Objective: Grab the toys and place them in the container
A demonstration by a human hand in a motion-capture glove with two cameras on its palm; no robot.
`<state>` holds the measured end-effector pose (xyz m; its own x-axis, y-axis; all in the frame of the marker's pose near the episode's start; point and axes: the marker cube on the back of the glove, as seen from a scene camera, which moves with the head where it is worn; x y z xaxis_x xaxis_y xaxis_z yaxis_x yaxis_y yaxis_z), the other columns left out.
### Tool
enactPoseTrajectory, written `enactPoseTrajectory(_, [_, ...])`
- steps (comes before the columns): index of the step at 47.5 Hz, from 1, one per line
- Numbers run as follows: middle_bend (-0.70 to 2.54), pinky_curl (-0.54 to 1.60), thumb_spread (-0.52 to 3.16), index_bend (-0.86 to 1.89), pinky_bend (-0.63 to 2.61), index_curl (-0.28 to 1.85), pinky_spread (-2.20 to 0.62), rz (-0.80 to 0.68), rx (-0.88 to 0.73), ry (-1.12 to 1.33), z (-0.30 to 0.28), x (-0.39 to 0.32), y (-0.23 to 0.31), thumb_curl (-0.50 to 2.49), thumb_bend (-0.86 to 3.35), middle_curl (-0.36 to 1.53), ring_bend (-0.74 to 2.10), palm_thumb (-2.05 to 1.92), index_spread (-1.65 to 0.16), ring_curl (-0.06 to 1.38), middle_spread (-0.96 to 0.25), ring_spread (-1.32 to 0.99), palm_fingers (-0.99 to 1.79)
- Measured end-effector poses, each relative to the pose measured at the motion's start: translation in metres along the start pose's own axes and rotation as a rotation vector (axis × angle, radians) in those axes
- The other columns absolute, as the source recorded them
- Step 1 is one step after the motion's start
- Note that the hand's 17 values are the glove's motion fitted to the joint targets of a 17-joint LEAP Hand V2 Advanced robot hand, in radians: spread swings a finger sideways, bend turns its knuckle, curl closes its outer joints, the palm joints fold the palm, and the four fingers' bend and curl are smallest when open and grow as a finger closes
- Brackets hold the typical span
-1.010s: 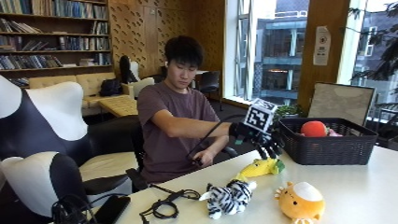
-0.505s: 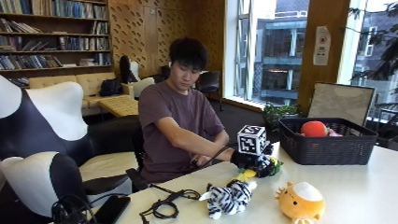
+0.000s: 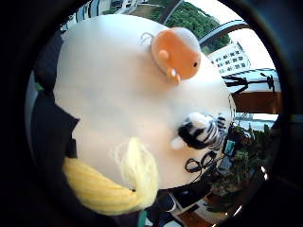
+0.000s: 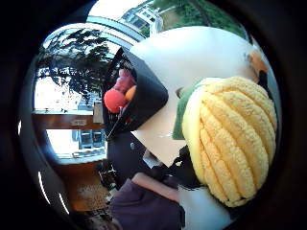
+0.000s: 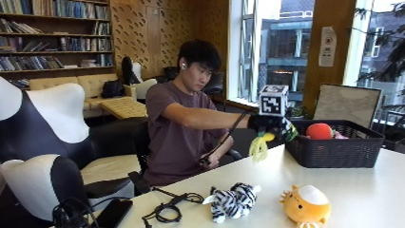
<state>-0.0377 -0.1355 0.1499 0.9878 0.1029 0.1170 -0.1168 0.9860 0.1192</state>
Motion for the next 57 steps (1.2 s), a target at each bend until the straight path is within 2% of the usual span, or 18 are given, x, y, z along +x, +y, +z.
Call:
enactPoseTrajectory(8, [1.21, 0.54, 0.82, 0.82, 1.13, 0.55, -0.39, -0.089, 0.107, 0.021, -0.079, -0.043, -0.018, 0.67, 0.05, 0.85, 1.49, 0.52, -0.32, 0.62, -0.23, -0.33, 1.12])
enactPoseTrajectory(14, [1.23, 0.55, 0.79, 0.84, 1.15, 0.62, -0.4, -0.227, 0.185, 0.198, -0.119, -0.074, -0.04, 0.71, 0.04, 0.86, 1.51, 0.53, -0.32, 0.63, -0.22, -0.33, 1.1])
enactPoseTrajectory(18, [1.24, 0.55, 0.77, 0.85, 1.16, 0.66, -0.4, -0.162, 0.224, 0.143, -0.129, -0.119, -0.06, 0.73, 0.02, 0.87, 1.53, 0.53, -0.32, 0.64, -0.21, -0.32, 1.09])
enactPoseTrajectory(25, [1.25, 0.56, 0.75, 0.84, 1.17, 0.73, -0.4, -0.162, 0.248, 0.259, -0.114, -0.155, -0.087, 0.77, 0.0, 0.87, 1.53, 0.54, -0.33, 0.64, -0.2, -0.32, 1.08])
enactPoseTrajectory(30, [1.26, 0.56, 0.74, 0.82, 1.17, 0.77, -0.39, -0.209, 0.217, 0.02, -0.095, -0.216, -0.101, 0.79, -0.01, 0.88, 1.54, 0.54, -0.33, 0.65, -0.2, -0.32, 1.08])
enactPoseTrajectory(35, [1.26, 0.57, 0.73, 0.8, 1.18, 0.82, -0.39, -0.141, 0.221, 0.214, -0.063, -0.233, -0.125, 0.81, -0.01, 0.88, 1.54, 0.54, -0.33, 0.65, -0.19, -0.32, 1.07])
enactPoseTrajectory(40, [1.27, 0.57, 0.73, 0.77, 1.18, 0.86, -0.39, -0.117, 0.212, 0.198, -0.041, -0.257, -0.138, 0.83, -0.01, 0.88, 1.55, 0.54, -0.34, 0.65, -0.19, -0.32, 1.07])
enactPoseTrajectory(44, [1.26, 0.57, 0.72, 0.75, 1.18, 0.9, -0.39, -0.202, 0.199, 0.047, -0.027, -0.283, -0.14, 0.84, -0.01, 0.88, 1.54, 0.53, -0.34, 0.65, -0.18, -0.31, 1.06])
enactPoseTrajectory(49, [1.21, 0.57, 0.72, 0.67, 1.19, 0.93, -0.39, -0.106, 0.126, 0.261, 0.0, -0.282, -0.15, 0.85, -0.02, 0.87, 1.53, 0.52, -0.34, 0.64, -0.19, -0.31, 0.96])
enactPoseTrajectory(50, [1.25, 0.58, 0.72, 0.7, 1.19, 0.96, -0.39, -0.119, 0.084, 0.26, 0.004, -0.285, -0.149, 0.86, -0.01, 0.88, 1.55, 0.53, -0.34, 0.66, -0.19, -0.32, 1.04])
enactPoseTrajectory(51, [1.15, 0.56, 0.74, 0.56, 1.21, 0.92, -0.39, -0.156, 0.029, 0.225, 0.009, -0.292, -0.147, 0.85, -0.03, 0.86, 1.52, 0.49, -0.34, 0.64, -0.21, -0.31, 0.83])
enactPoseTrajectory(54, [1.01, 0.59, 0.89, 0.35, 1.24, 0.91, -0.37, -0.258, -0.123, 0.097, 0.02, -0.305, -0.141, 0.79, -0.07, 0.81, 1.49, 0.38, -0.3, 0.64, -0.23, -0.3, 0.44])
enactPoseTrajectory(55, [0.94, 0.6, 0.94, 0.25, 1.26, 0.88, -0.35, -0.263, -0.142, 0.088, 0.022, -0.305, -0.141, 0.76, -0.09, 0.79, 1.46, 0.3, -0.28, 0.64, -0.23, -0.3, 0.22])
enactPoseTrajectory(56, [0.67, 0.63, 0.98, 0.17, 1.32, 0.85, -0.27, -0.254, -0.143, 0.098, 0.022, -0.302, -0.141, 0.72, -0.11, 0.72, 1.26, 0.23, -0.25, 0.6, -0.16, -0.24, -0.45])
enactPoseTrajectory(57, [0.63, 0.63, 1.0, 0.14, 1.33, 0.84, -0.25, -0.235, -0.132, 0.125, 0.022, -0.298, -0.141, 0.7, -0.1, 0.71, 1.23, 0.2, -0.24, 0.62, -0.15, -0.22, -0.43])
